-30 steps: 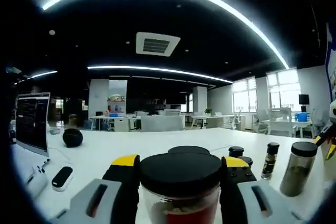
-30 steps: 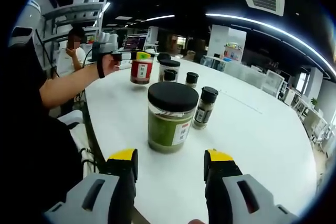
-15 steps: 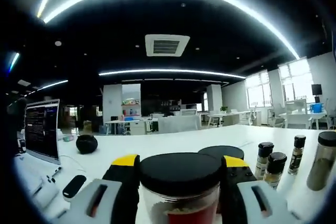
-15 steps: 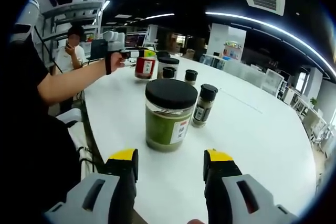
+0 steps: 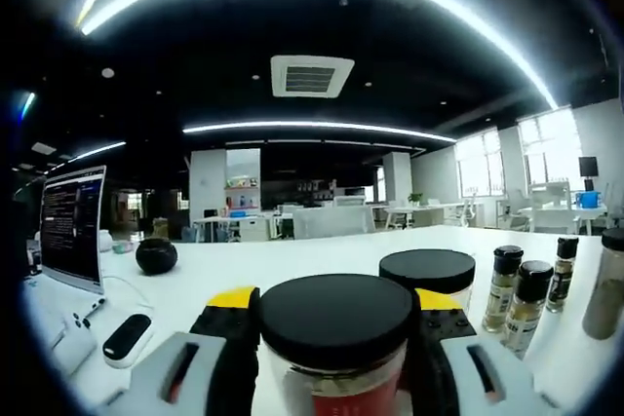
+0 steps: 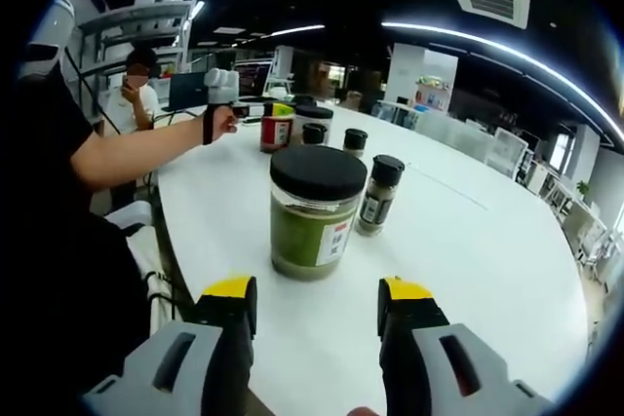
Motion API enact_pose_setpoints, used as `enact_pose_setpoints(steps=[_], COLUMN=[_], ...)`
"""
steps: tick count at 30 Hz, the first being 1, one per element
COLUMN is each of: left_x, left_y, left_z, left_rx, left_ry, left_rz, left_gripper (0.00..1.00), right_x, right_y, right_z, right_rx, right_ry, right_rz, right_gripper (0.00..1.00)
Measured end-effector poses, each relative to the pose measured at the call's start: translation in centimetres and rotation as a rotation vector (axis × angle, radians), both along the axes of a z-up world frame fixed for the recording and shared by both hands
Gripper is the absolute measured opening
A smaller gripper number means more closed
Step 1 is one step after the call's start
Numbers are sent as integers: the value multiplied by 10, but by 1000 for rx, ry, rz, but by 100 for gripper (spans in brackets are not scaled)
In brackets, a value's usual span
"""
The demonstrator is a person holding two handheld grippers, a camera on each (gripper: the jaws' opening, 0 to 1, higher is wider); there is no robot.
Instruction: Pick up the mixed condiments and ingredients on the table and sort them into separate groups
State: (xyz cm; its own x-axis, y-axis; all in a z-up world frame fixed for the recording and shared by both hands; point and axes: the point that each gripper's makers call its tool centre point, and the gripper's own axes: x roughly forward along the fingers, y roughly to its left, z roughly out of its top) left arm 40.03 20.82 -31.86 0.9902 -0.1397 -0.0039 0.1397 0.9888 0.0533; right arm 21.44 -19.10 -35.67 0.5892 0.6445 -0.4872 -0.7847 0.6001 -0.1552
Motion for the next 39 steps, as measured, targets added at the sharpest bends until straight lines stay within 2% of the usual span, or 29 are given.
enact_pose_setpoints(steps=[1,2,3,12,13,14,22,27,28,30,31,35,37,38,39], left_x=[7,10,-1,-20,2,3,4,-2,-5,-13,-30,-43,-53,-55,-65], left_y=[3,7,-13,-31,-10,-9,-8,-2,0,1,-7,-17,-30,-28,-45], left_z=[-6,-6,5,6,2,2,0,-4,-1,12,18,31,41,52,63], left_rx=[-40,-41,39,12,-10,-11,-8,-115,-113,-124,-117,-94,-64,-53,-34], left_ry=[32,32,-26,-41,-22,-22,-15,49,44,-8,-17,-28,-47,-98,-150], left_rz=[-22,-24,-48,-69,-74,-78,-84,-89,-88,-89,-92,-129,-128,-75,-89], left_gripper=[60,60,60,61,61,61,61,61,65,73,75,76,78,81,82], right_x=[0,0,0,-4,-4,-4,-10,-9,-10,-9,-8,-8,-9,-9,-8], right_y=[0,0,0,1,1,0,6,6,6,6,6,8,9,8,8], right_z=[0,0,0,-1,-1,-1,0,-3,-2,-2,-2,-3,-2,-2,-2], right_rx=[-1,-2,-1,-11,-10,-10,-12,-19,-19,-19,-18,-23,-14,-11,-12], right_ry=[-1,-2,-1,0,-1,0,-10,1,2,0,1,3,5,6,8], right_rz=[-1,-1,0,11,9,6,42,40,40,39,39,42,39,37,34], right_gripper=[50,50,50,50,50,50,51,52,52,52,52,52,52,52,52])
